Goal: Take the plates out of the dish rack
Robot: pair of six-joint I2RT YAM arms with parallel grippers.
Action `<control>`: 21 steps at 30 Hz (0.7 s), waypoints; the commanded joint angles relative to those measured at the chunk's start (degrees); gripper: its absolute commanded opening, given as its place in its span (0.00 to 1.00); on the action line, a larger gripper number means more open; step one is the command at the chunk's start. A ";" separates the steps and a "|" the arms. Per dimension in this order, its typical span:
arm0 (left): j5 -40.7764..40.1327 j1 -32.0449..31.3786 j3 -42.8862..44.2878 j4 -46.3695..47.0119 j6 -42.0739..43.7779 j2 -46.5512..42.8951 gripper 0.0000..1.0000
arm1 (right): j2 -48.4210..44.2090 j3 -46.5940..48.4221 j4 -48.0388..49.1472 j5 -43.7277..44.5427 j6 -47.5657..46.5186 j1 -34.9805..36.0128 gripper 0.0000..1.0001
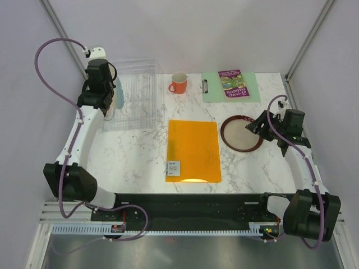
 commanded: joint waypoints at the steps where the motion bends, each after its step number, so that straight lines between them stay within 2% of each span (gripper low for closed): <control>1: 13.37 -0.48 1.54 0.94 -7.50 -9.91 0.02 | -1.45 3.64 0.80 -2.41 0.20 2.32 0.64; 4: 28.29 -0.48 -3.03 -0.29 -13.91 -13.60 0.02 | -1.80 4.78 2.03 -4.00 1.25 5.30 0.65; 8: 42.12 -0.57 -9.01 0.67 -21.92 -16.78 0.02 | -1.71 4.97 5.72 -8.82 5.54 8.91 0.66; 10: 50.35 -0.57 -13.67 4.61 -26.47 -17.83 0.02 | -1.71 4.44 8.78 -9.97 7.22 10.75 0.66; 13: 58.54 -1.01 -21.05 13.75 -33.08 -19.86 0.02 | -1.89 3.38 12.65 -10.59 10.30 14.09 0.67; 18: 63.85 -3.12 -30.36 24.83 -40.99 -21.09 0.02 | 0.04 2.24 15.66 -10.42 12.76 20.06 0.68; 21: 66.22 -5.14 -34.23 31.95 -45.29 -20.74 0.02 | 1.62 1.10 21.09 -9.54 14.87 23.14 0.68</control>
